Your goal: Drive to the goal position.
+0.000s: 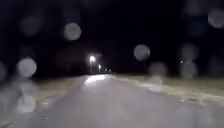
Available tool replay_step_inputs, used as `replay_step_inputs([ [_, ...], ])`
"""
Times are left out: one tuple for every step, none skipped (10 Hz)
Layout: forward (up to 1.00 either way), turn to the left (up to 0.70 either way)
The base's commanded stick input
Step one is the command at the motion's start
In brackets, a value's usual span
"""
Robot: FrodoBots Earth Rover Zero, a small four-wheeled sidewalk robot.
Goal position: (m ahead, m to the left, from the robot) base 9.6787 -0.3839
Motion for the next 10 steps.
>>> replay_step_inputs([
  [1.00,0.08],
  [1.00,0.07],
  [1.00,0.10],
  [1.00,0.17],
  [1.00,0.13],
  [1.00,0.08],
  [1.00,0.05],
  [1.00,0.05],
  [1.00,0.08],
  [1.00,0.11],
])
